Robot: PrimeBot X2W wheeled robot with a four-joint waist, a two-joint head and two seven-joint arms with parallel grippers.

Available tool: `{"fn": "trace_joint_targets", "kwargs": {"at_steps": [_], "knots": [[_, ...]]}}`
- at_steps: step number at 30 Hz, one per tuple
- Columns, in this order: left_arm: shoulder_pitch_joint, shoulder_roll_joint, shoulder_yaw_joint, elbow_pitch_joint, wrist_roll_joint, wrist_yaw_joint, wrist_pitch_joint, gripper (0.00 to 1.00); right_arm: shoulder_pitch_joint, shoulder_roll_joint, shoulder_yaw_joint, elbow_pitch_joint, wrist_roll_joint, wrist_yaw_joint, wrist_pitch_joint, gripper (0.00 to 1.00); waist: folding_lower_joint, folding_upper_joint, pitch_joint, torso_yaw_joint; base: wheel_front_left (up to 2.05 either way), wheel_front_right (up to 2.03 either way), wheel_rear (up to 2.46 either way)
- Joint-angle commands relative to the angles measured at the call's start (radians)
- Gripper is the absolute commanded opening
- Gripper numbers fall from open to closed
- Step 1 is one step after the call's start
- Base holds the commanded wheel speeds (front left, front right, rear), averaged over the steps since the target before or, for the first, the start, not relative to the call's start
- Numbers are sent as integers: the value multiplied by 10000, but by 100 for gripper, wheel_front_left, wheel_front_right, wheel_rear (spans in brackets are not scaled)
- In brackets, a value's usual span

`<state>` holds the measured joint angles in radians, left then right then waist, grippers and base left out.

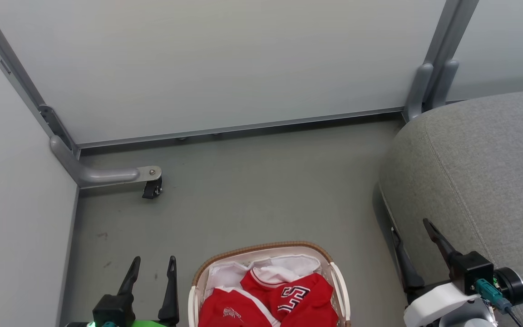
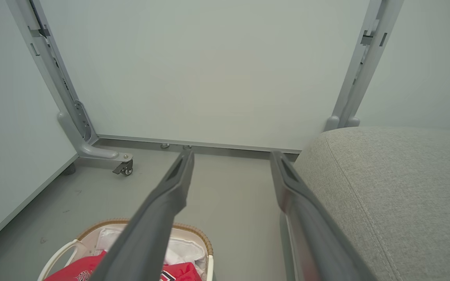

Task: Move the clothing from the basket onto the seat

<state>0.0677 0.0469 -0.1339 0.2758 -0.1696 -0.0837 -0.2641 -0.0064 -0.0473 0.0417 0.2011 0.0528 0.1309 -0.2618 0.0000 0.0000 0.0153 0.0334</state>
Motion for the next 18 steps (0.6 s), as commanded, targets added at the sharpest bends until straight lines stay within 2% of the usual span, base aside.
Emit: {"fn": "trace_joint_targets", "kwargs": {"at_steps": [1, 8, 18], "knots": [[0, 63, -87, -16, 88, -33, -7, 100, 5, -58, -80, -49, -33, -3, -49, 100, 0, 0, 73, -27, 0, 0, 0], [-639, 57, -999, -87, 476, -211, -6, 100, -463, -52, -341, -377, -58, -3, -49, 100, 0, 0, 963, -193, 0, 0, 0], [-2764, 60, -2780, 1135, 1150, -419, -2, 100, -1799, -52, -515, -1060, -164, -5, -37, 100, 0, 0, 3628, -897, 0, 0, 0]]}}
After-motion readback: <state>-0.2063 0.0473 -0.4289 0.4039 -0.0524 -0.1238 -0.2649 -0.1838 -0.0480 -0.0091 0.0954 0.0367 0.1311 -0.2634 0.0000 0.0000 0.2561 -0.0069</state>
